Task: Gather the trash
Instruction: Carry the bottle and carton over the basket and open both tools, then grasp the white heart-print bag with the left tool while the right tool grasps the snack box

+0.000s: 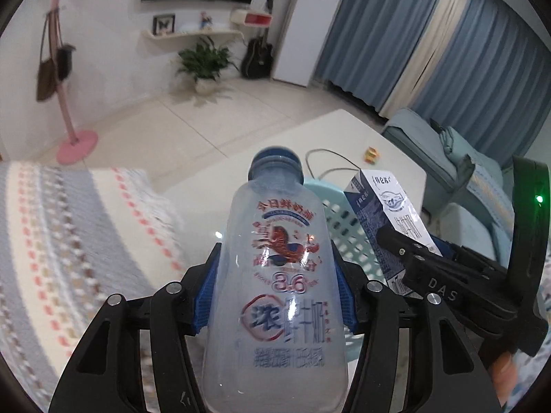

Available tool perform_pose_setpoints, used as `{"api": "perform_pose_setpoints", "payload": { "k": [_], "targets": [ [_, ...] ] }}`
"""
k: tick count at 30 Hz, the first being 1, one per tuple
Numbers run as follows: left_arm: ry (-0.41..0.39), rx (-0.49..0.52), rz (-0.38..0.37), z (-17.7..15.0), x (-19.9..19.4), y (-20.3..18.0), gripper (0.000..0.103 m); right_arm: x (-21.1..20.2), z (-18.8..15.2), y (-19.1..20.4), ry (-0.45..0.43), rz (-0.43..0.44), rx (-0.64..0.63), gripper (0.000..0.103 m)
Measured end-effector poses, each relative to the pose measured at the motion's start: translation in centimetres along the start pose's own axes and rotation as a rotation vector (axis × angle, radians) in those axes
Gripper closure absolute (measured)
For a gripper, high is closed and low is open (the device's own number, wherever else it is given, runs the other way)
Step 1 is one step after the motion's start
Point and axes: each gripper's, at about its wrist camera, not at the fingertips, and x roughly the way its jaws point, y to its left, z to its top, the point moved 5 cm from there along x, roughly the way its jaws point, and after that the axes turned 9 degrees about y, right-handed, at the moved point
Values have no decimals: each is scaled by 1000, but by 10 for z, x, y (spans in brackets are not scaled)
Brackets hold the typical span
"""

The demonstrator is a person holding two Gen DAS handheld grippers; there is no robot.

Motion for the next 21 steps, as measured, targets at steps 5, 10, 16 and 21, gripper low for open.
{"api": "perform_pose_setpoints", "payload": {
  "k": [5, 10, 16, 21],
  "targets": [
    [-22, 6, -34, -7, -7, -6, 35, -5, -3, -19, -6, 4, 34, 51],
    [-54, 6, -24, -16, -28, -6, 35, -15, -5, -17, -19, 31, 41, 51],
    [-114, -4, 11, -22, -65, -3, 35, -32, -6, 3, -49, 74, 0, 51],
    [-182, -31, 52, -31, -108, 14, 35, -49, -11, 37, -84, 103, -89, 51]
  ]
}}
